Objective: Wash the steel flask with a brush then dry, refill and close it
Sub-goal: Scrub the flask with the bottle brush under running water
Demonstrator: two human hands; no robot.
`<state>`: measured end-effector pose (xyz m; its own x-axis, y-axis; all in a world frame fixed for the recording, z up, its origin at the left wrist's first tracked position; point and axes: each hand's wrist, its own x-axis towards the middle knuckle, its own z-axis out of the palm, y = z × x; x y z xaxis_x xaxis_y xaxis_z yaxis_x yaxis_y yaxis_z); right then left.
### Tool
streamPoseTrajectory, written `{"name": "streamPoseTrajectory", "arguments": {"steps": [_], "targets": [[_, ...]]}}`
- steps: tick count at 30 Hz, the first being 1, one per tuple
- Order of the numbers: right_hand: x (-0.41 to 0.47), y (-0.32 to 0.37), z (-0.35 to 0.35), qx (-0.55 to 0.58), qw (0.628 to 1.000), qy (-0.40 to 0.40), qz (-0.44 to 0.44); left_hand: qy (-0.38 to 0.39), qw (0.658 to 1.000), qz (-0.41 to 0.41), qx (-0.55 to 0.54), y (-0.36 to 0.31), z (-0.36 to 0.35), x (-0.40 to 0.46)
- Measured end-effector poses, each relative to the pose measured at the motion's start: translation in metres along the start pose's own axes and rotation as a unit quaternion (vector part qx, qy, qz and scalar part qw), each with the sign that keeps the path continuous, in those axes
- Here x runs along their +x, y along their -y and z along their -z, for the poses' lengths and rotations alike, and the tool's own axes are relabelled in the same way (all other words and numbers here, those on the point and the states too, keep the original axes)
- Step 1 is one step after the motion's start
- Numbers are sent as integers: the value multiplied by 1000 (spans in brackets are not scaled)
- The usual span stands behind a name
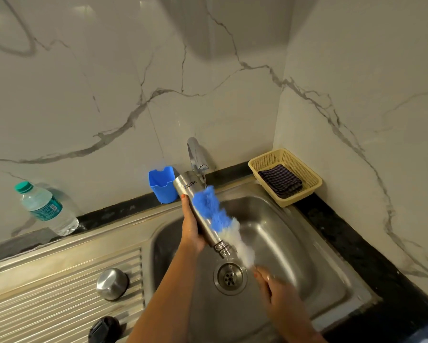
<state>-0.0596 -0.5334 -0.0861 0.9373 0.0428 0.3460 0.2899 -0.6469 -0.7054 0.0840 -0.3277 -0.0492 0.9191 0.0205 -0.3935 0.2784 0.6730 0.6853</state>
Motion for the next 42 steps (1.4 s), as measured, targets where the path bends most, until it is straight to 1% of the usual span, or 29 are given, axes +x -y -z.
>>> {"name": "streamPoseTrajectory", "arguments": {"steps": [3, 5, 8, 11, 15, 18, 20, 26, 29, 32, 35, 39, 42], "targets": [[-16, -1, 5, -5, 1000, -5, -26, -22, 1000, -1, 3, -3, 4, 4], [7, 6, -1, -5, 1000, 1, -17, -25, 1000, -3, 4, 0, 3, 4], [56, 21, -8, -32, 999, -10, -1, -18, 1000, -1, 13, 4, -3, -1], [76, 22, -11, -16, 1000, 24, 0, -13, 999, 23, 21, 5, -9, -5], [38, 1, -2, 16, 999, 31, 28, 7, 1000, 4, 2, -1, -6, -2], [4, -14, 10, 43, 998, 52, 0, -1, 1000, -11, -1, -1, 2, 7], [12, -13, 12, 43, 997, 60, -16, -8, 1000, -9, 2, 3, 3, 9], [67, 15, 4, 45, 998, 36, -19, -1, 1000, 9, 19, 10, -13, -3], [52, 11, 4, 44, 998, 48, -4, 0, 1000, 10, 12, 2, -12, -2], [35, 3, 10, 59, 997, 37, -24, -13, 1000, -6, 4, -4, -5, 5], [48, 9, 10, 63, 996, 44, -39, -35, 999, -4, 18, -4, -4, 4], [83, 26, 1, 57, 996, 60, -13, -43, 999, 19, 9, 4, -13, -5], [74, 24, -1, 28, 998, 64, 7, -22, 999, 19, -14, 4, -14, -6]]}}
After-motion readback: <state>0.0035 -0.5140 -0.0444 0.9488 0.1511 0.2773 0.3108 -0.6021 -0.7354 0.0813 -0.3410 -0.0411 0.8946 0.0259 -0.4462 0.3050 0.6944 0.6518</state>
